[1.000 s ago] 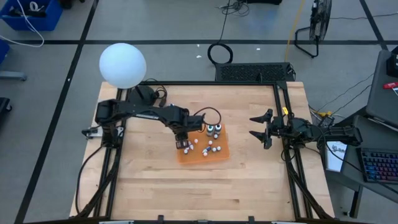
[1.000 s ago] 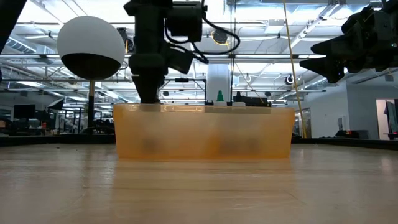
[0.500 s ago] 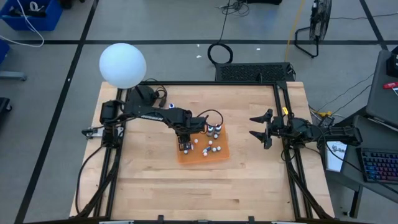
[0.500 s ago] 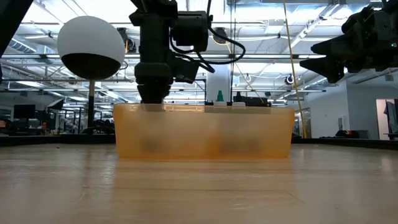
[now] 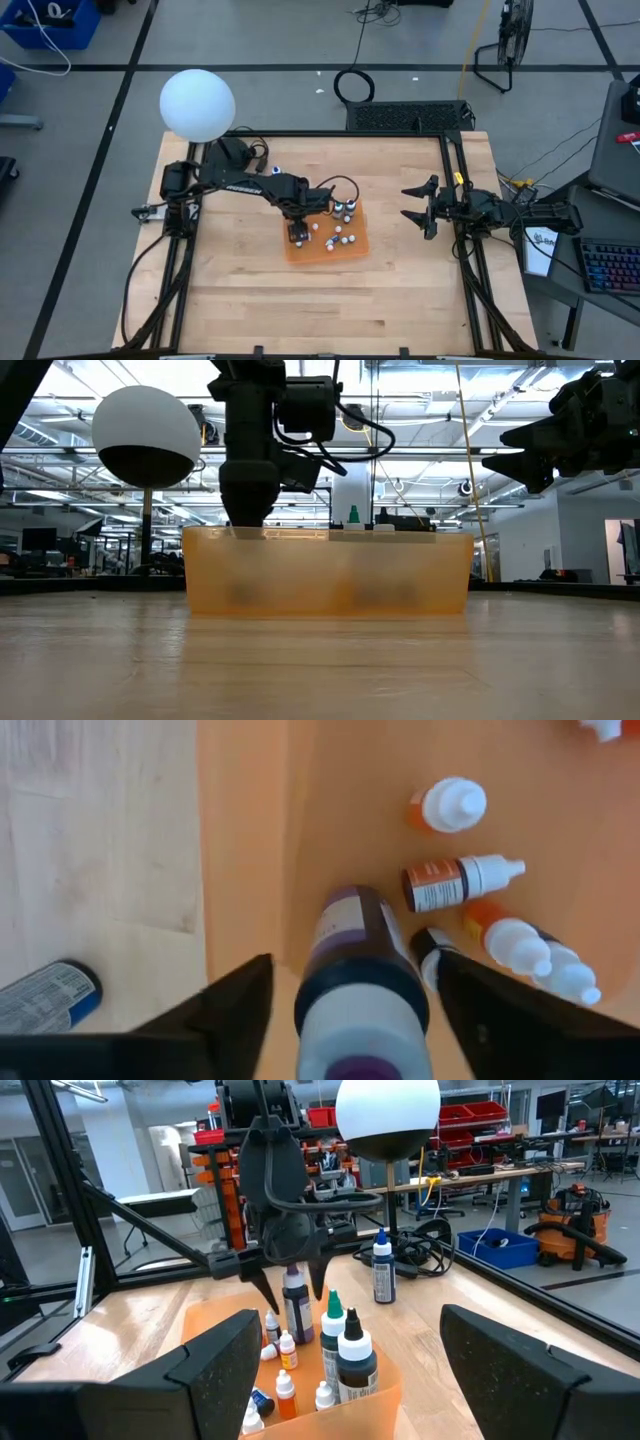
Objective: Pick & Place food coloring
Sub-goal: Put the large blue food coloring bottle into the orange bin
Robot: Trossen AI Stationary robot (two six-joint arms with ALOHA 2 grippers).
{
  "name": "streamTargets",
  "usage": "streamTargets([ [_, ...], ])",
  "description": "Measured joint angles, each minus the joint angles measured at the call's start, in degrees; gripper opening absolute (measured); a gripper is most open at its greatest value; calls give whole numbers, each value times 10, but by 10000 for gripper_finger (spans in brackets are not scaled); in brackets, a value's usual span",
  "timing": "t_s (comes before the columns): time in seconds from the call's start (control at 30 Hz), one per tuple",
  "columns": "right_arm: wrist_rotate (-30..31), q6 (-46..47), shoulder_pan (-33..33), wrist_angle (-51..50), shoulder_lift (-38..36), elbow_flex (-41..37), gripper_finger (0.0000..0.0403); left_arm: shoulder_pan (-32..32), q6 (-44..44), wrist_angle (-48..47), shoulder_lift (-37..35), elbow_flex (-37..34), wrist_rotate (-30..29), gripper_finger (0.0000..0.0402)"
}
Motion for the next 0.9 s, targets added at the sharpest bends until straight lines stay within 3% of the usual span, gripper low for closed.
streamTargets([
  [0.13,0,0,0,0,0,0,293,0,-11,-1,-3,0,-1,328],
  [0.3,0,0,0,0,0,0,293,0,-13,-22,-32,5,12,363],
  [0.43,0,0,0,0,0,0,293,0,-15,-23,-79,10,6,372],
  [0.67,0,0,0,0,0,0,293,11,-8,-32,-170,10,-75,374],
  [0.9,0,0,0,0,0,0,293,79,-23,-39,-183,9,-77,374],
])
